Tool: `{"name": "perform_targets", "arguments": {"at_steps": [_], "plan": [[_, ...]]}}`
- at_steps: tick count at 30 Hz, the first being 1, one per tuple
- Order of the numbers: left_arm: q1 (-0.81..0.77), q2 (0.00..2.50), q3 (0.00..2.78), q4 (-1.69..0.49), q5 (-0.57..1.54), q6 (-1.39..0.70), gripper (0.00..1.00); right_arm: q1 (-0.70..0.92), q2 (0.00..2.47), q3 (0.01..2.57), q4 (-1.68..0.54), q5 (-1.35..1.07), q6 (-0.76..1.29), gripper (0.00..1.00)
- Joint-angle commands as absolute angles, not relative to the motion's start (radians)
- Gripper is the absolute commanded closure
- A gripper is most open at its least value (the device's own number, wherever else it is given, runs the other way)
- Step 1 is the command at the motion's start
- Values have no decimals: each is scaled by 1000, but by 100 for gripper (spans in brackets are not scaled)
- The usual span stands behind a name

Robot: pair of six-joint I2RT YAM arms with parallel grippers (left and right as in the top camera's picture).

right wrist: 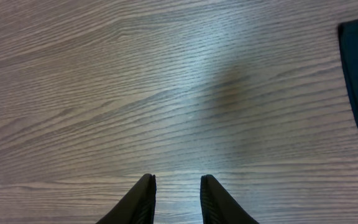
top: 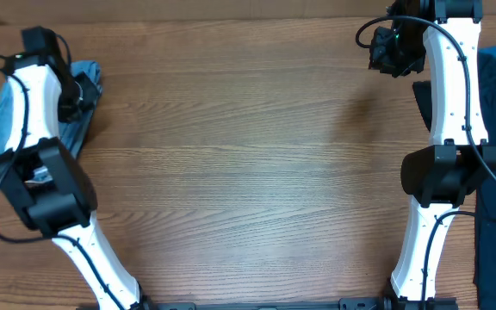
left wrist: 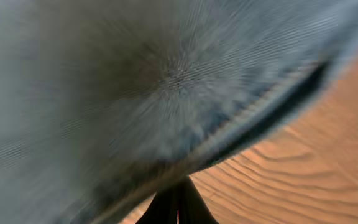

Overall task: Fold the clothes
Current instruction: 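Press down along the jeans stack with the left gripper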

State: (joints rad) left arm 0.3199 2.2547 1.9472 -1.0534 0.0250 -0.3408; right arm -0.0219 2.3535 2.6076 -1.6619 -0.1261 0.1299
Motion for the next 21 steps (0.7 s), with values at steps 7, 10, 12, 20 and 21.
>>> {"name": "perform_targets", "arguments": {"at_steps": [7, 10, 12, 20, 21], "plan": [[315, 2176, 2071, -1068, 304, -258, 96, -26, 2329, 2619, -1663, -121, 127, 72], [316, 2085, 2135, -1069, 209, -263, 96, -26, 2328, 2619, -1663, -121, 127, 73], [316, 2059, 2136, -1071, 99, -263, 96, -26, 2329, 2619, -1663, -121, 127, 73], [316, 2121, 2073, -1096, -86, -262, 96, -26, 2329, 2619, -1663, -121, 127, 72], [316, 2143, 2069, -1096, -86, -263, 96, -25, 2329, 2619, -1665, -121, 127, 72]]}}
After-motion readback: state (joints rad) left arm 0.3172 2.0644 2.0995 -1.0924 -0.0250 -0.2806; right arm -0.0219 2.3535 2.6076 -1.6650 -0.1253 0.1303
